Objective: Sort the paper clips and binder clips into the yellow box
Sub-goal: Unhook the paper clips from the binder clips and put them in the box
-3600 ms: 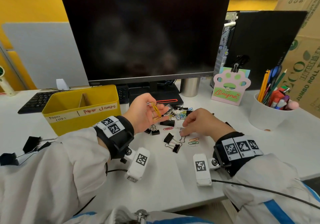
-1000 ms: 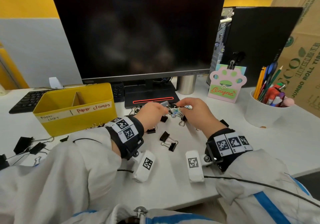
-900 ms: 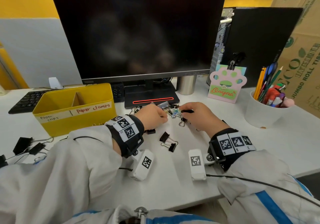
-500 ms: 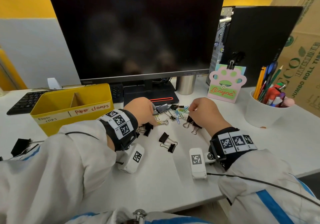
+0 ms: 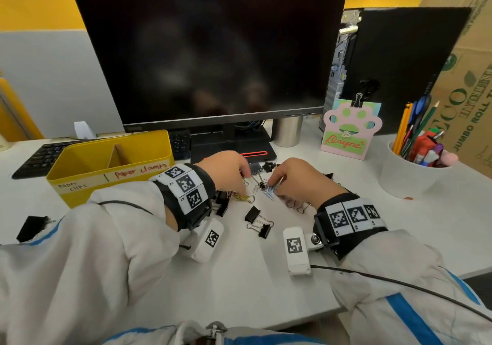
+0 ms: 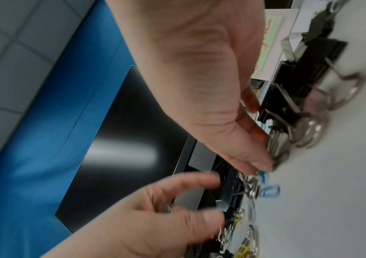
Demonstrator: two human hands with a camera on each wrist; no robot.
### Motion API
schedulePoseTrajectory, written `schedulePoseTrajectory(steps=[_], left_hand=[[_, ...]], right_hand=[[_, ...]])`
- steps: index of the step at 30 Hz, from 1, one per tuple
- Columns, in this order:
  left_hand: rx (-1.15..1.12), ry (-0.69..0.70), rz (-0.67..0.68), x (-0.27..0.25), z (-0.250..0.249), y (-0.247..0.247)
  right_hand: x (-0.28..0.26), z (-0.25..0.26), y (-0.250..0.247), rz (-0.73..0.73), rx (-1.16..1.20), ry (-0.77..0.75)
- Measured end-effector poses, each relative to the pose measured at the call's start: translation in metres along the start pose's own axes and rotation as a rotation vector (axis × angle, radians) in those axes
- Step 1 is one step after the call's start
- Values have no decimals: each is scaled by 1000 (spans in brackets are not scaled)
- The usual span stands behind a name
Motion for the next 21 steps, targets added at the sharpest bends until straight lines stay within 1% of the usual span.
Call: schedulePoseTrajectory(steps=[2,4,6,10,13,15,17,18,19,20,21], left_hand=[[-32,120,-44,0,-9,-1],[45,155,11,0,-15,2],[109,114,46,3,-16,4],[108,-53,74,7,-7,5],[21,-92,65,4,-6,4],[-102,-103,26,1,-8,1],[-313,-147,-17,-3,-9,-2],[-537,-177,-32,-4,-8,-2],[-853,-233,-11,-5,-6,-1],[-1196,-303,44,-6,-4,1],[-1490,-367,104,-8,-3,4]], right_hand=[[-1,1,-1,24,15,-33],[-2,1,-1,43,19,-57],[-2,0,0,45,40,-56],[2,-5,4,50,42,-55],[7,-5,8,30,34,-56],[8,-4,11,13,43,-42],[9,-3,14,20,4,-40],[9,-3,15,40,-16,-48],[8,-1,16,58,-18,-66],[8,1,17,68,-4,-85],[8,2,18,70,17,-103]])
Point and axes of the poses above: each hand's wrist, its own x-axis towards the middle knuckle, its own y-axis out of the palm, z = x × y, the point moved 2 cm from there along x, towards the middle knuckle, and after that the axes turned 5 degrees about x, right-handed, at the moved point
